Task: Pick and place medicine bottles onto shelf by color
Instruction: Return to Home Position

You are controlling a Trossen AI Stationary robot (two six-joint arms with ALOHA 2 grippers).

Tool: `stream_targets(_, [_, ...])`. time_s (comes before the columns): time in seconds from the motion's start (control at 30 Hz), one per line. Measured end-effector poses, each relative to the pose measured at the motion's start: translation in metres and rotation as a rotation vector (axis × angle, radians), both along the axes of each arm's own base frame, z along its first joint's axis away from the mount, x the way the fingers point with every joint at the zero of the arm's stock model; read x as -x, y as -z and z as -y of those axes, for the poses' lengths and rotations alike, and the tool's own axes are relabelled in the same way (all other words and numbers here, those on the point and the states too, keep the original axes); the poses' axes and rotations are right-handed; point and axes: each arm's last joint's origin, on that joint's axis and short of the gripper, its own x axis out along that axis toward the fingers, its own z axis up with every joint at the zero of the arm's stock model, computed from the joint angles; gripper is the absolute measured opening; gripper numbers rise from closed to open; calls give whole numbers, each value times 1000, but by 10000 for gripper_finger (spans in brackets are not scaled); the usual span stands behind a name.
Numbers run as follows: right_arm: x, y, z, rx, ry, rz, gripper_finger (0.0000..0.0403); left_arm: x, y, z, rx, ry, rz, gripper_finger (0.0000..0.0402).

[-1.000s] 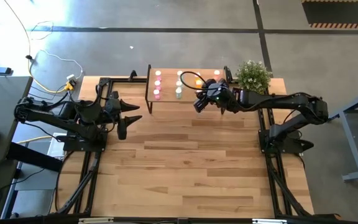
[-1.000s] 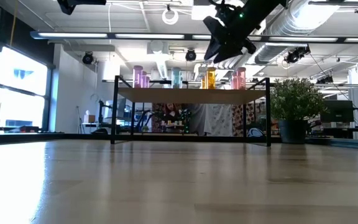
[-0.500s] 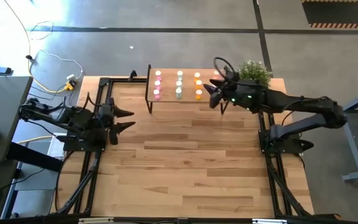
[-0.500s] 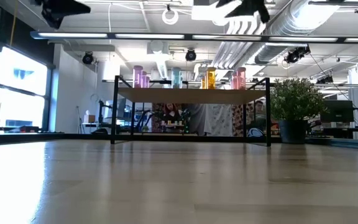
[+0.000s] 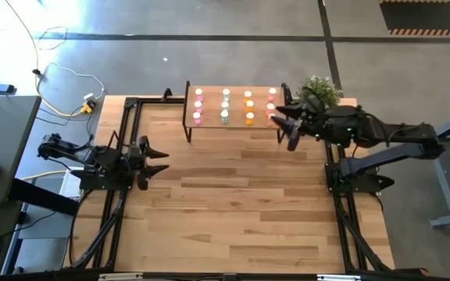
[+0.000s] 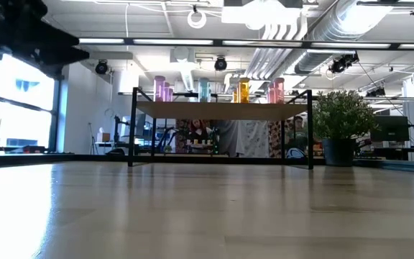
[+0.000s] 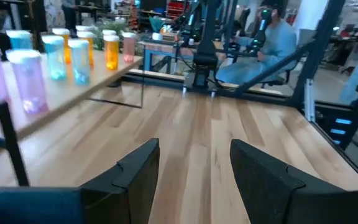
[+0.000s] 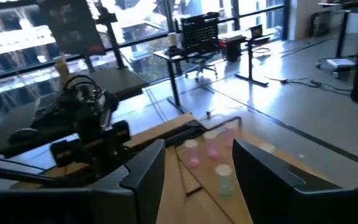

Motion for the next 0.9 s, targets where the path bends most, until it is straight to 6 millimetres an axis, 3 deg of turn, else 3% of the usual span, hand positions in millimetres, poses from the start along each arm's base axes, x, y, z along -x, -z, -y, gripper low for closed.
stream_targets(0.13, [30, -3, 6, -10, 100, 8, 179, 0, 20, 0, 11, 16, 13, 186])
stream_targets(0.27, [59, 9, 8, -2, 119, 86, 179, 0, 13, -1, -38, 9, 54, 186])
stream_targets(0.5, [78, 81, 8, 15, 104, 215, 179, 0, 17, -8, -28, -68, 20, 186])
stream_targets(0.73, [79, 164, 7, -75, 82, 205, 179, 1, 17, -14, -33, -188, 14, 186])
stream_targets(0.9, [80, 207, 7, -85, 62, 256, 179, 2, 17, -15, -37, -226, 11, 186])
